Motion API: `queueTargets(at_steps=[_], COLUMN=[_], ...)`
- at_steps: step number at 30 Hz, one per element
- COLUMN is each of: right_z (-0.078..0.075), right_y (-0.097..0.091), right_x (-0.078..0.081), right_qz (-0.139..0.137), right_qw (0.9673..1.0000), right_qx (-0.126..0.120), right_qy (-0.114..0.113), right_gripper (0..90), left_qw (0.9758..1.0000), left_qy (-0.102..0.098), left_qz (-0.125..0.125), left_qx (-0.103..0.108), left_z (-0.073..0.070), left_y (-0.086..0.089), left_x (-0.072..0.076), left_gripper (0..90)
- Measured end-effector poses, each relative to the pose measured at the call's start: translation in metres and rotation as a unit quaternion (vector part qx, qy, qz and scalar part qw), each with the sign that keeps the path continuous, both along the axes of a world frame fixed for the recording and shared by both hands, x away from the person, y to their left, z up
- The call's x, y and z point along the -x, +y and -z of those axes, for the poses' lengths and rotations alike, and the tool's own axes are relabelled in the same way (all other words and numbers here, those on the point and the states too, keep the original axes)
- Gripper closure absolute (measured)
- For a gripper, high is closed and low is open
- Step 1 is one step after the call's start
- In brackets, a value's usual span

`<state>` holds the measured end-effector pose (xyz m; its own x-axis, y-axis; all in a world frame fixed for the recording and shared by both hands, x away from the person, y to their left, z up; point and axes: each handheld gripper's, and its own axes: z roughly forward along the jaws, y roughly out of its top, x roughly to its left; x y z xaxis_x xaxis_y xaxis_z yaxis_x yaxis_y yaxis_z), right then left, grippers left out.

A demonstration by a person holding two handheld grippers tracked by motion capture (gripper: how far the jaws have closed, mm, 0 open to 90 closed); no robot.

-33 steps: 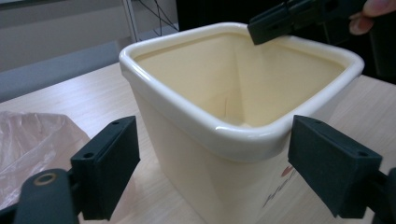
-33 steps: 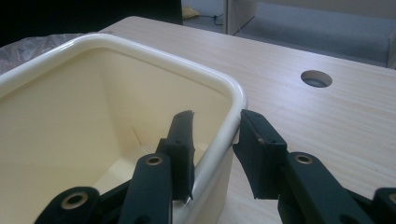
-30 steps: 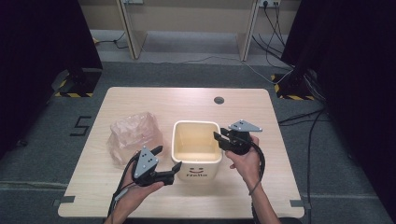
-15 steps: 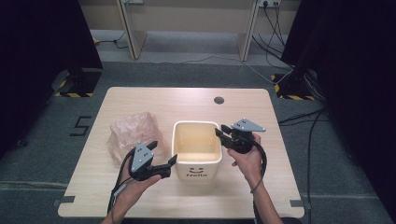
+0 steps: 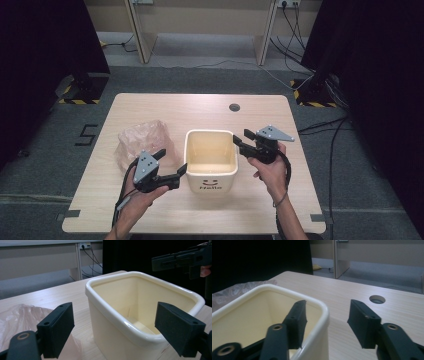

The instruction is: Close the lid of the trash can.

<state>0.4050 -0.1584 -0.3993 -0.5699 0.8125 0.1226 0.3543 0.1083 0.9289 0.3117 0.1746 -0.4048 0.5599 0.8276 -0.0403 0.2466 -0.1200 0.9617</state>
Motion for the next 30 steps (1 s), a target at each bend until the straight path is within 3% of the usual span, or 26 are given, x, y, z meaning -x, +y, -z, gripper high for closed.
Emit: queueTargets(at_steps=[5,7,18,22,30], right_z=[-0.008,-0.008,0.01,0.022,0.045], right_y=[-0.023,-0.039,-0.087,-0.098,-0.099], right_x=[0.005,0.009,0.037,0.046,0.056], right_qz=[0.02,0.03,0.053,0.057,0.057], right_qw=[0.9998,0.9993,0.9983,0.9976,0.9965], right_qx=[-0.006,-0.02,-0.013,-0.018,-0.026], right_qy=[-0.002,0.0,0.019,0.035,0.055], right_gripper=[39.1,36.8,35.4,32.5,26.0], left_qw=[0.9999,0.9998,0.9994,0.999,0.9985], left_qy=[0.006,0.008,0.027,0.037,0.051], left_qz=[0.012,0.019,0.02,0.018,0.015], left_qx=[0.004,0.003,-0.008,-0.014,-0.014], left_z=[-0.006,-0.005,0.016,0.027,0.043], left_y=[0.007,0.008,0.022,0.027,0.033], left_x=[0.005,0.008,0.015,0.016,0.016], left_gripper=[15.1,15.1,15.1,15.1,15.2])
